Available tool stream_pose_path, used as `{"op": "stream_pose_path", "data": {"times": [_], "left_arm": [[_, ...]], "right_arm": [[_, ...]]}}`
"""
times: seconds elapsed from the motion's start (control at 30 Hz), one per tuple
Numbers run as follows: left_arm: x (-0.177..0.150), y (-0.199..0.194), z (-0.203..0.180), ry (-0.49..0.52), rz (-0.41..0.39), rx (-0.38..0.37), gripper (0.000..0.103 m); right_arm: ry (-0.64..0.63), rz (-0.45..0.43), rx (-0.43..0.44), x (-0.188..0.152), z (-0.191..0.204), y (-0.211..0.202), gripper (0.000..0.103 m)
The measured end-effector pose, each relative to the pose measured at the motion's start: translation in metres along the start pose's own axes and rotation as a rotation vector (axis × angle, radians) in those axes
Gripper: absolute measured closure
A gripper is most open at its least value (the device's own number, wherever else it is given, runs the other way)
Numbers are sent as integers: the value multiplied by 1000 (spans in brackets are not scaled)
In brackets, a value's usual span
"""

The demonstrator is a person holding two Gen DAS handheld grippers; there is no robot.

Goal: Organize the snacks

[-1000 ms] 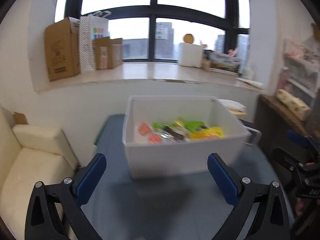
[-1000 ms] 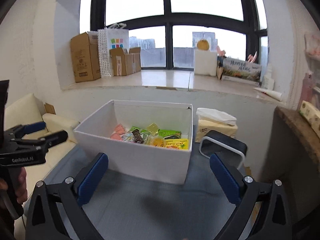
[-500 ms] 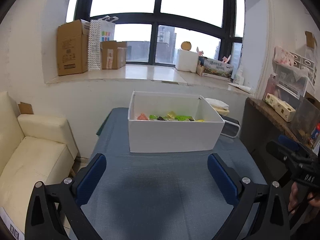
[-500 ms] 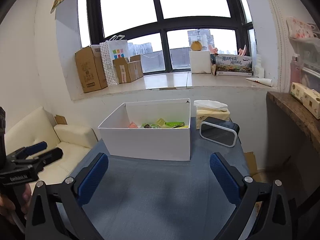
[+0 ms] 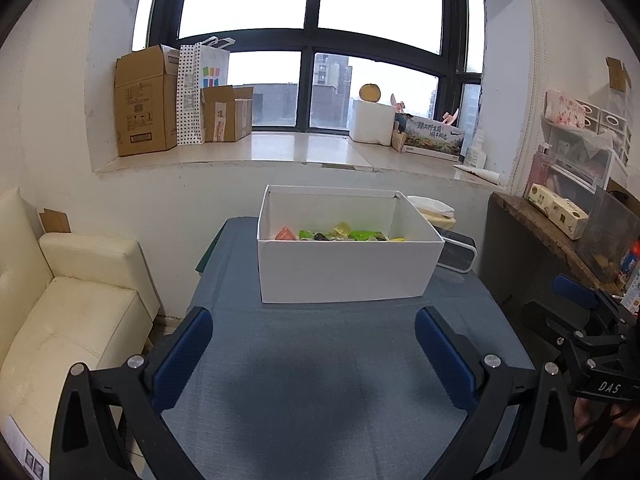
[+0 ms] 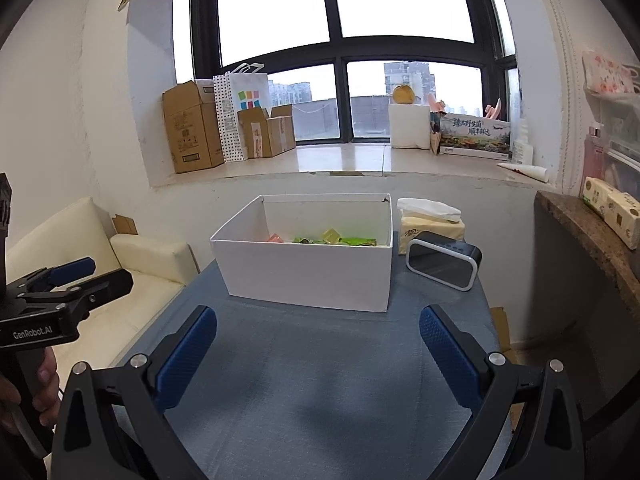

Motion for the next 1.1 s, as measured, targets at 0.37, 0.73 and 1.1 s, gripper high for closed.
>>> {"op": "stream_pose_path", "data": {"times": [0.37, 0.73, 1.1], "left_arm": [[0, 1, -1, 2, 8, 0, 0], [-1, 3, 0, 5, 18, -6, 0], [-3, 4, -2, 6, 21, -9, 0]], "right_arm": [[-2, 1, 12, 0, 2, -2, 0], [-8, 1, 18, -2, 6, -3, 0], [-16, -1, 17, -3, 6, -2, 0]]}}
Point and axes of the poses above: each gripper's, at about its wrist camera, not at the fingertips, and y roughly the way its jaws point, z to its left, x to its top, the point moved 5 cm from there along y, roughly the way its jaws point, and after that the axes turned 9 degrees about z, right-handed, at the moved point
